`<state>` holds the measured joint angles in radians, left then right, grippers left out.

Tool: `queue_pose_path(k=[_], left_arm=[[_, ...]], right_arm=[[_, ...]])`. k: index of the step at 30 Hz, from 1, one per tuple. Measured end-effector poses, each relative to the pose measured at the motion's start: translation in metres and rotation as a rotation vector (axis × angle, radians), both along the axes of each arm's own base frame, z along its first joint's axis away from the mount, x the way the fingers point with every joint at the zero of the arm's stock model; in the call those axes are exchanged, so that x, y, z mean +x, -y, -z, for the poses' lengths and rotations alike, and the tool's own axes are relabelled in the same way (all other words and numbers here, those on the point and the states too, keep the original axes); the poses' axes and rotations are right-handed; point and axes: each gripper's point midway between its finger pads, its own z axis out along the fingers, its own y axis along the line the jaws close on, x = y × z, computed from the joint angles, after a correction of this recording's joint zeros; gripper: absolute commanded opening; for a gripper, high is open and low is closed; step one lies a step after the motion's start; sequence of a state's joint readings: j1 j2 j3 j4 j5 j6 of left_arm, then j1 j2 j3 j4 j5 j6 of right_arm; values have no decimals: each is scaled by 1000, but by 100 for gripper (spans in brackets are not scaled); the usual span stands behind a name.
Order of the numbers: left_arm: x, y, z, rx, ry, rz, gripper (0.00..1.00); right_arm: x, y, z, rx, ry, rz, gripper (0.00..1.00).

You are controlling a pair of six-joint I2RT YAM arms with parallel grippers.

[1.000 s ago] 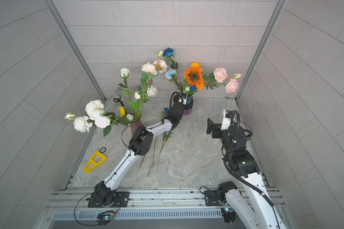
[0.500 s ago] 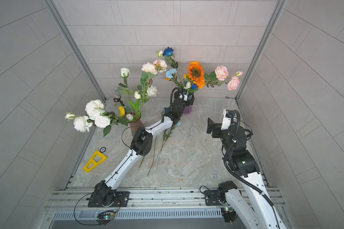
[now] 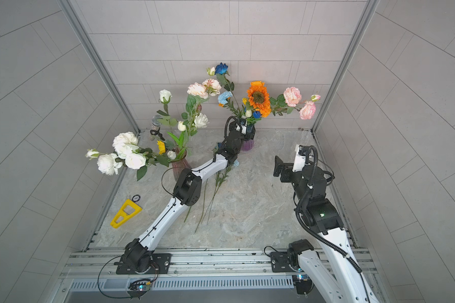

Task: Pick out blue flowers from the vase
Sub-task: Move the vase to the center of the board.

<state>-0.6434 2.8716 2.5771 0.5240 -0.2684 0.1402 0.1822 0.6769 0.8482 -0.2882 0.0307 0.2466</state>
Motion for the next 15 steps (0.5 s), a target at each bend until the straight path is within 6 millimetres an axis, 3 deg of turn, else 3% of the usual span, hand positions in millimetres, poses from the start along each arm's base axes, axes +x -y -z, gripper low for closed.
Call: queue_pose_path(k=[15], left_arm=[[1, 1, 1, 0, -4, 15, 86]], right_arm=[[0, 1, 0, 0, 2, 4, 99]])
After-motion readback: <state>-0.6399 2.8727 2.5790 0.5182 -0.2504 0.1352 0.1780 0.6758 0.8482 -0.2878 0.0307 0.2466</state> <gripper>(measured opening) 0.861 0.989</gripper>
